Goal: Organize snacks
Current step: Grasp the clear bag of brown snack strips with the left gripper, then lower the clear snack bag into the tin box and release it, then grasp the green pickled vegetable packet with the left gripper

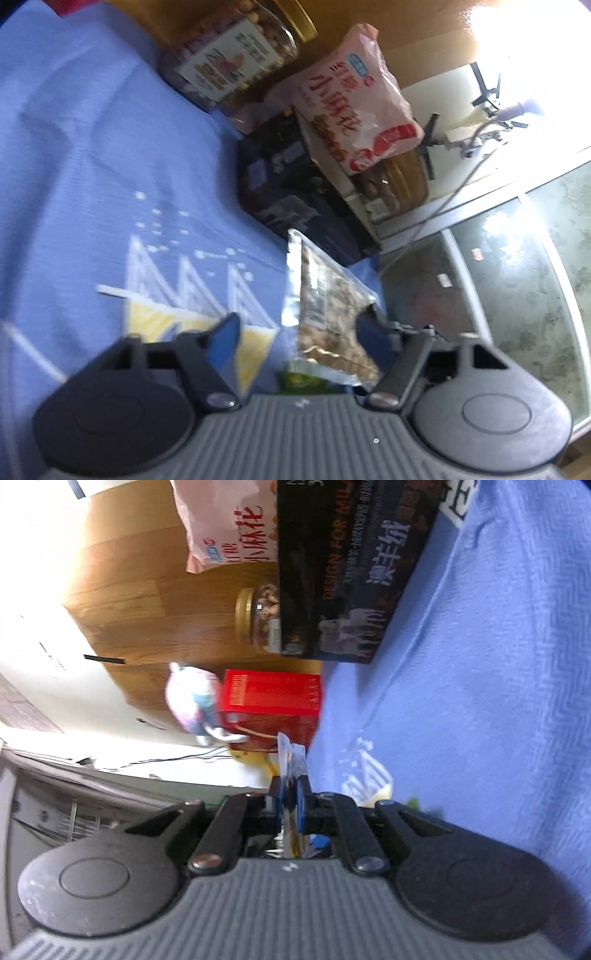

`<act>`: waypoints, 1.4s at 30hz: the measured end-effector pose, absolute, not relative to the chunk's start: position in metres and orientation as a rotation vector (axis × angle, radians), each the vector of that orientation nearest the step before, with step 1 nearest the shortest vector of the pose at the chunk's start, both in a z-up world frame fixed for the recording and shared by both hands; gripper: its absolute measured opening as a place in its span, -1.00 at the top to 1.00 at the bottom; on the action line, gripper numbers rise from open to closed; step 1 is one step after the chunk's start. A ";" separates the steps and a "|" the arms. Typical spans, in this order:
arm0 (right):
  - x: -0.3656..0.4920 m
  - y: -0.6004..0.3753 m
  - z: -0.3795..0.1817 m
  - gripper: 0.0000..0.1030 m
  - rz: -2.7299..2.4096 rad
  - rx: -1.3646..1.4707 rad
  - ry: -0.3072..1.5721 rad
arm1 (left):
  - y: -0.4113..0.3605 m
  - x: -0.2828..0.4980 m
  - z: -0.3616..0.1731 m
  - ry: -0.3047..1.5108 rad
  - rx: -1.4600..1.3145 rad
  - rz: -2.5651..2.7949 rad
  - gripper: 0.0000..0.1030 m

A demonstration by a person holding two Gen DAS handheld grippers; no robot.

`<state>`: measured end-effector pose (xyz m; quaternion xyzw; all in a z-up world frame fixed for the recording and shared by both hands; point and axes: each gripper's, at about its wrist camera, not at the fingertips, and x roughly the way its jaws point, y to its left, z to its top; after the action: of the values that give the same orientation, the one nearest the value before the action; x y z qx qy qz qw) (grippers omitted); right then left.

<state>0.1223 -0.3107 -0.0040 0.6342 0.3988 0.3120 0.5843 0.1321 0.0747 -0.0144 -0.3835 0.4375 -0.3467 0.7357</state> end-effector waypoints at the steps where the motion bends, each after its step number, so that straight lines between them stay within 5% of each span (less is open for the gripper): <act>1: 0.124 -0.311 0.000 0.81 0.731 1.467 0.927 | 0.071 0.134 -0.013 0.962 -0.849 -0.783 0.32; 18: 0.238 -0.347 0.081 0.76 0.527 0.982 0.745 | -0.016 0.246 0.060 0.796 -0.595 -0.721 0.46; 23: 0.266 -0.335 0.070 0.57 0.441 0.831 0.744 | -0.035 0.263 0.053 0.795 -0.482 -0.600 0.12; 25: 0.267 -0.325 0.076 0.24 0.375 0.699 0.711 | -0.034 0.261 0.052 0.786 -0.476 -0.586 0.02; 27: 0.256 -0.320 0.086 0.06 0.312 0.591 0.636 | -0.028 0.254 0.054 0.776 -0.488 -0.591 -0.01; 32: 0.203 -0.324 0.101 0.06 0.310 0.552 0.531 | -0.004 0.223 0.069 0.736 -0.473 -0.617 -0.06; 42: 0.068 -0.317 0.035 0.19 0.463 0.768 0.866 | 0.016 0.142 0.012 1.061 -0.529 -0.761 -0.13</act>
<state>0.0679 -0.3175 0.0353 0.3597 0.4054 0.2166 0.8120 0.1418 0.0159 0.0124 -0.2429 0.4879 -0.3497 0.7620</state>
